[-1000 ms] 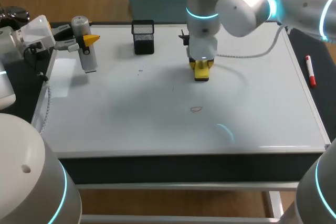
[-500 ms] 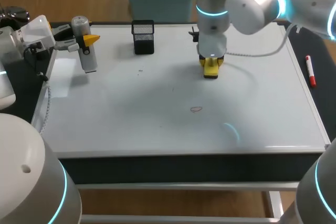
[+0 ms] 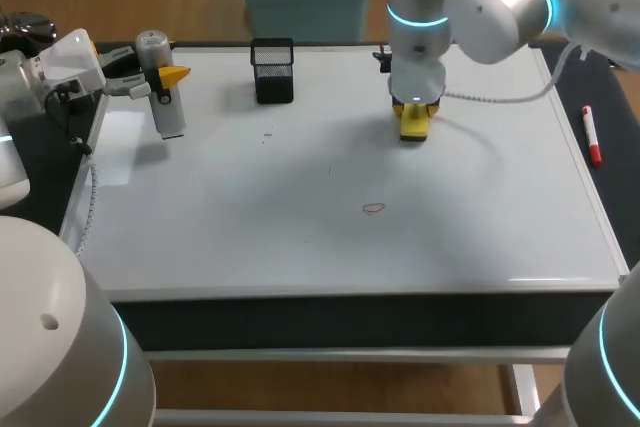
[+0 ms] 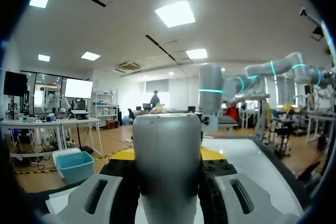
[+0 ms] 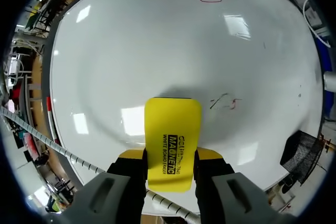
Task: Pick up the inspection probe, press it on each red-marked spot on the whiteboard one by one, put down the probe, pick up the eraser, and wipe off all the red marks.
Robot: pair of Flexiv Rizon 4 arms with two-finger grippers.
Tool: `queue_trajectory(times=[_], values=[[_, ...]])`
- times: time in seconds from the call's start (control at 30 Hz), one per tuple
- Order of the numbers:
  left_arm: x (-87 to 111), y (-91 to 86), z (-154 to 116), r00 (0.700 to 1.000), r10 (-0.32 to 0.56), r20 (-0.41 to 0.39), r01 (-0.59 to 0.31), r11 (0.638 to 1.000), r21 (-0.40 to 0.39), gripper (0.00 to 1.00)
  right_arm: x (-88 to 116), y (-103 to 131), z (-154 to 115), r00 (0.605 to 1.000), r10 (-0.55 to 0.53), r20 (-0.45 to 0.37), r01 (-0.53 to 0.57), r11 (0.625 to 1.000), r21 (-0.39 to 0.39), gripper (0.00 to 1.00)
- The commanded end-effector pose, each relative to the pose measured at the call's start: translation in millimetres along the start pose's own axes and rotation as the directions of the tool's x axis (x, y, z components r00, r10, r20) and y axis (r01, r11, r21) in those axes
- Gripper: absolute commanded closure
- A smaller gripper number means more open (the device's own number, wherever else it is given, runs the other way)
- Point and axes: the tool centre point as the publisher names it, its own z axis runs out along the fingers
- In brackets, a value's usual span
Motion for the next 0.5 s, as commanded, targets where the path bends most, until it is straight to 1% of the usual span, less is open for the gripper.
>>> queue_trajectory(times=[0.03, 0.13, 0.2, 0.3, 0.4, 0.5], values=[[0.1, -0.8, 0, 1.0, 0.001, 0.001, -0.001, 1.0, 0.0, 1.0, 16, -4, -12, 1.0, 0.015, 0.006, -0.015, 1.0, 0.018, 1.0], [0.1, -0.8, 0, 1.0, 0.001, 0.001, -0.001, 1.0, 0.0, 1.0, 33, -17, -15, 0.999, 0.054, -0.001, -0.054, 0.998, 0.025, 1.0], [0.1, -0.8, 0, 1.0, 0.001, 0.001, -0.001, 1.0, 0.0, 1.0, 44, -23, -19, 0.997, 0.075, 0.008, -0.076, 0.997, 0.02, 1.0], [0.1, -0.8, 0, 1.0, 0.001, 0.001, -0.001, 1.0, 0.0, 1.0, 55, -29, -24, 0.995, 0.1, 0.001, -0.1, 0.994, 0.034, 1.0], [0.1, -0.8, 0, 1.0, 0.001, 0.001, -0.001, 1.0, 0.0, 1.0, 57, -30, -27, 0.994, 0.109, 0.001, -0.109, 0.993, 0.041, 1.0], [0.1, -0.8, 0, 1.0, 0.001, 0.001, -0.001, 1.0, 0.0, 1.0, 45, -22, -30, 0.995, 0.099, -0.002, -0.098, 0.994, 0.056, 1.0]])
